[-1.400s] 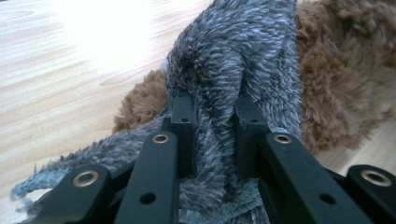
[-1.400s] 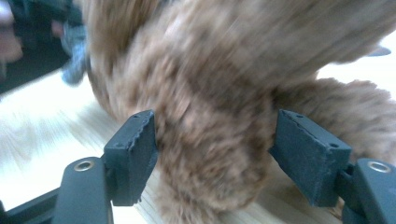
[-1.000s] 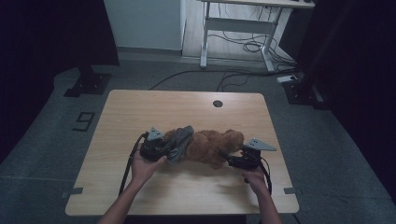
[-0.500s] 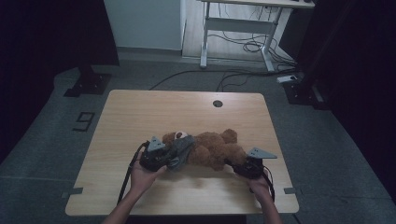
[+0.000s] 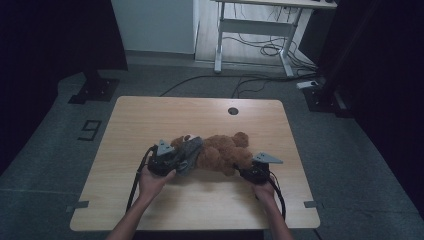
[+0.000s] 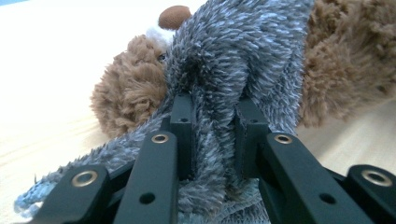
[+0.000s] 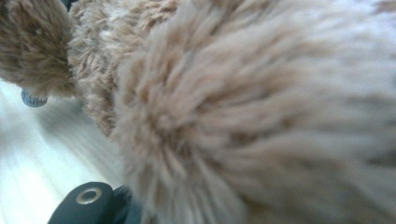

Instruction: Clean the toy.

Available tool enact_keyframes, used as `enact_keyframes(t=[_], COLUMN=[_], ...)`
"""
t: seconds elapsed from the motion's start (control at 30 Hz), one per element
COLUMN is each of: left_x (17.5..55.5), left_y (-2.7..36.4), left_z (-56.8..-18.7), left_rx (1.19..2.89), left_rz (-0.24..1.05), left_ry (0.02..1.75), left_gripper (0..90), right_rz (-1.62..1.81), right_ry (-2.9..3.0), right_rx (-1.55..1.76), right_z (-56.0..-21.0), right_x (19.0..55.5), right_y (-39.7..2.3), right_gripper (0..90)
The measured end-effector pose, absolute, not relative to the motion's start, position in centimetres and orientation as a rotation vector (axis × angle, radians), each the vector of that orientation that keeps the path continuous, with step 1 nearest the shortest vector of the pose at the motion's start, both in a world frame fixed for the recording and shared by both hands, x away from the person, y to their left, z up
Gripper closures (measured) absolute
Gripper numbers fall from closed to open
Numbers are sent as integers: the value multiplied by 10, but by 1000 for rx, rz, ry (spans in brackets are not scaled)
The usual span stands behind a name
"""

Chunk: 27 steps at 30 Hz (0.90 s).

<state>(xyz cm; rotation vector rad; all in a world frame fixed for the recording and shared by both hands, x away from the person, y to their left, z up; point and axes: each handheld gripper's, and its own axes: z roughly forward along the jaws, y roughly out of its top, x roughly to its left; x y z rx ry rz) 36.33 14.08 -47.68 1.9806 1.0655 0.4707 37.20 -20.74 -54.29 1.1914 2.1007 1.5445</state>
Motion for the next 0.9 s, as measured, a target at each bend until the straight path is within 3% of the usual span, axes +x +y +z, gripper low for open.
enact_keyframes(t=[0.3, 0.47, 0.6, 0.7, 0.9], left_x=[359, 366, 374, 373, 367], left_y=[133, 85, 36, 33, 63], left_z=[-442, -418, -435, -445, -450], left_rx=[1919, 1949, 2050, 2043, 2024], left_rz=[410, 381, 344, 349, 367], left_ry=[1027, 924, 895, 890, 941], left_gripper=[717, 717, 716, 717, 717], right_rz=[1534, 1549, 1539, 1515, 1537], right_ry=[2141, 2151, 2146, 2141, 2131], right_rx=[1153, 1137, 1165, 1185, 1198], right_z=[-543, -541, -541, -542, -544], right_x=[364, 361, 360, 361, 361], right_y=[-217, -216, -219, -222, -227], right_gripper=[707, 697, 696, 697, 697])
